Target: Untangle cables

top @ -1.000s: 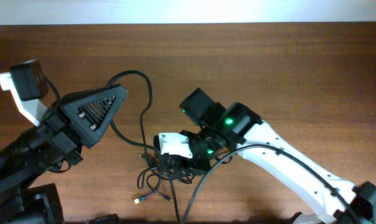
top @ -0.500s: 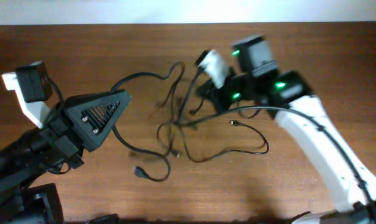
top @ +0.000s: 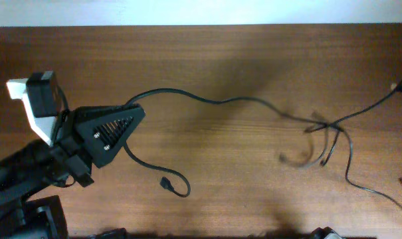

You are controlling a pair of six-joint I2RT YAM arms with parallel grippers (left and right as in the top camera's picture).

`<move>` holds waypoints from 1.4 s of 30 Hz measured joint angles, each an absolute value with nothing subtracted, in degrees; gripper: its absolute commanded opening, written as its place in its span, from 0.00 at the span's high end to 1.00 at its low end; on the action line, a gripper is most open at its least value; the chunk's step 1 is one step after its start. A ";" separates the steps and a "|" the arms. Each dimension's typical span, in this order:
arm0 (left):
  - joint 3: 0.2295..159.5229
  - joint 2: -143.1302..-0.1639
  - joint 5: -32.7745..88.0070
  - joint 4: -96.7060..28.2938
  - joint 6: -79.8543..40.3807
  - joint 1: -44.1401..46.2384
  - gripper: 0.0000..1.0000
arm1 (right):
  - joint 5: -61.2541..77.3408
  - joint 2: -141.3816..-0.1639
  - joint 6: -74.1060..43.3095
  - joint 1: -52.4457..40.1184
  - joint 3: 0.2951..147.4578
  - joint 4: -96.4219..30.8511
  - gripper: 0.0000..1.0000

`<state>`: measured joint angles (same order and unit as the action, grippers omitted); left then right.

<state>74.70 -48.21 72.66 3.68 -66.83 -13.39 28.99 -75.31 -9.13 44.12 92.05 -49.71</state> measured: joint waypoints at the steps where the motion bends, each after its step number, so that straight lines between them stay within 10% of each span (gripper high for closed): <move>1: 74.70 -48.23 72.64 3.66 -64.77 -14.48 0.94 | 27.07 -76.14 -9.08 44.14 92.05 -50.37 0.96; 22: 74.72 -61.84 45.12 28.82 -70.81 -40.34 0.97 | -2.98 -89.76 -13.43 61.10 92.16 -55.02 0.96; 30: 74.72 -61.93 51.20 28.73 -71.00 -32.47 0.97 | 35.14 -90.72 -13.21 60.10 92.18 -41.32 0.96; 42: 74.81 -63.66 57.54 23.55 -71.00 -16.82 0.95 | 52.86 -90.98 -16.23 -11.09 92.31 -15.46 0.96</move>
<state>74.81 -63.66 57.54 23.55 -71.00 -16.82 52.86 -90.98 -16.23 -11.09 92.31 -15.46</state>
